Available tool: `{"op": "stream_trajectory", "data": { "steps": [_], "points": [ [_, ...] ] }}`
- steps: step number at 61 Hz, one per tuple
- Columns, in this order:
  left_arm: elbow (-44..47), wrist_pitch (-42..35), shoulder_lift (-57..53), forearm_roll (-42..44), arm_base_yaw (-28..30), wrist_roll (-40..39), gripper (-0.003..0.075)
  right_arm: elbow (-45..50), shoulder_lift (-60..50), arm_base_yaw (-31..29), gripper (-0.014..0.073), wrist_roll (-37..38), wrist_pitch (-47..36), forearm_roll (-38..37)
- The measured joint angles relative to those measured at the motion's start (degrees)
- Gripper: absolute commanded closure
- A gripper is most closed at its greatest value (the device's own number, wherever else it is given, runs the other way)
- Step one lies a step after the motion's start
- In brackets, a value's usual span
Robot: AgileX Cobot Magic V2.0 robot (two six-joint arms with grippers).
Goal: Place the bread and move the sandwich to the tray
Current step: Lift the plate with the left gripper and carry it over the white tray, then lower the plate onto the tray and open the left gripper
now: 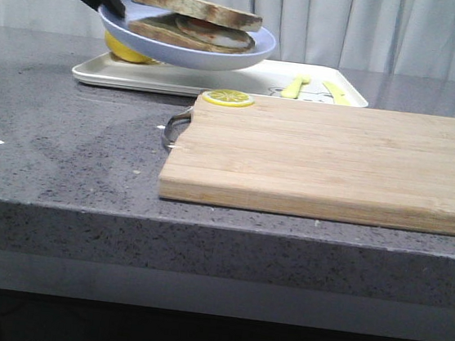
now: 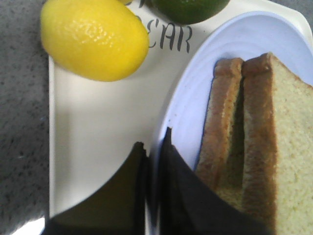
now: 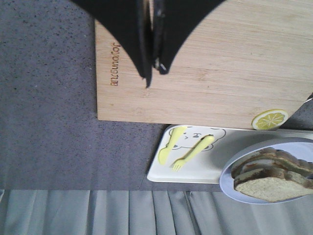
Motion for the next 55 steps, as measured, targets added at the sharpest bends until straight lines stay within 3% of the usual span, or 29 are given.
{"op": "stream_trajectory", "data": {
  "steps": [14,55],
  "points": [
    [-11.99,1.86,8.4,0.0,-1.46,-1.69,0.0741,0.0,0.0,0.0,0.0655,0.0,0.0,0.0],
    [-12.86,-3.03,11.79,-0.94,-1.93,-2.37,0.0739,0.0,0.0,0.0,0.0655,0.0,0.0,0.0]
  ]
}}
